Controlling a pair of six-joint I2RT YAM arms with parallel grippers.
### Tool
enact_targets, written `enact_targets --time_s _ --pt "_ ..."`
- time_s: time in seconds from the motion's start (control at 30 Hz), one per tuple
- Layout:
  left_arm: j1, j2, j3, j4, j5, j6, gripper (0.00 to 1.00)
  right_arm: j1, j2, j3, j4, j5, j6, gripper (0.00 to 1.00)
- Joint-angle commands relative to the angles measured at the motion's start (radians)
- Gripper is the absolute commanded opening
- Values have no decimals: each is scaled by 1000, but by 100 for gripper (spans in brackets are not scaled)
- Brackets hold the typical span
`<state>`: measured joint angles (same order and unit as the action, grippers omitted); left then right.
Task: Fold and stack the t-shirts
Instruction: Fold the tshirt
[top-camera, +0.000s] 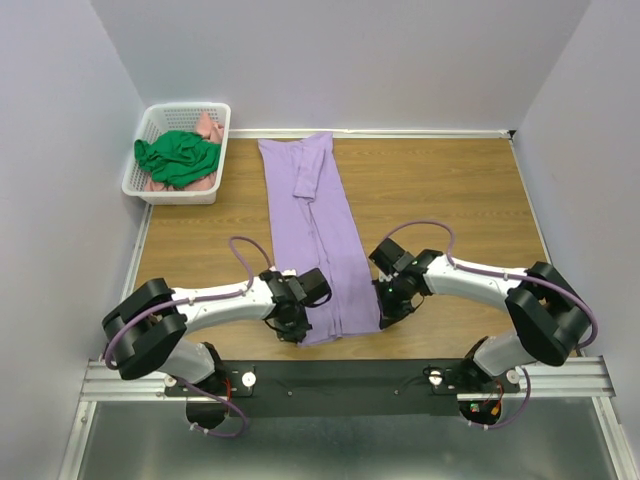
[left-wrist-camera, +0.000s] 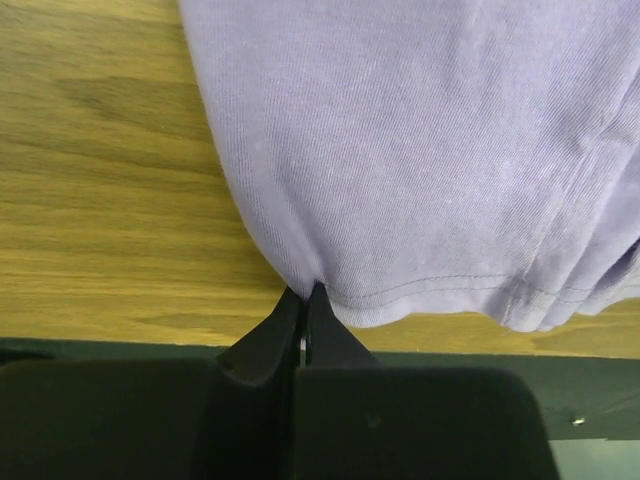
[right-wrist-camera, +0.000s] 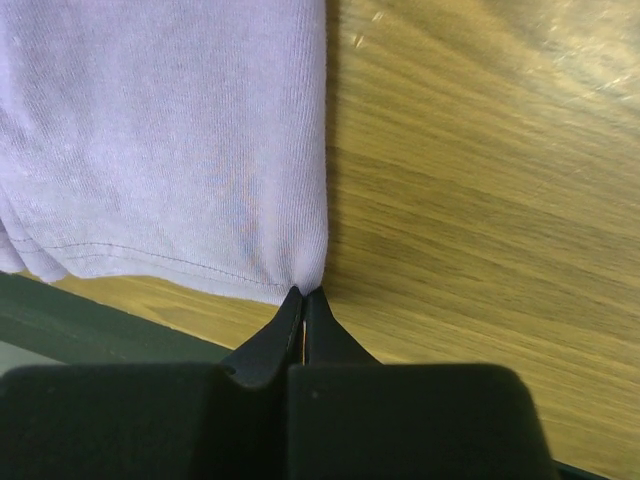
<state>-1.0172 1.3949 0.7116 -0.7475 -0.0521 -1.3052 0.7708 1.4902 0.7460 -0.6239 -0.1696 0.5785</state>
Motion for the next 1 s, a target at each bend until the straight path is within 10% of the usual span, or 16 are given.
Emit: enact_targets --time_s 0.0,0.23,0.57,0.97 --pt "-53 47 6 -111 -14 23 0 7 10 -65 -83 -2 -11 0" --pt "-26 -33 52 -79 75 58 0 2 -74 82 -235 109 -34 1" --pt "357 -16 202 13 -69 325 0 -93 191 515 -257 283 -161 1" --pt "526 139 373 137 -201 504 0 -172 478 914 -169 377 -256 1"
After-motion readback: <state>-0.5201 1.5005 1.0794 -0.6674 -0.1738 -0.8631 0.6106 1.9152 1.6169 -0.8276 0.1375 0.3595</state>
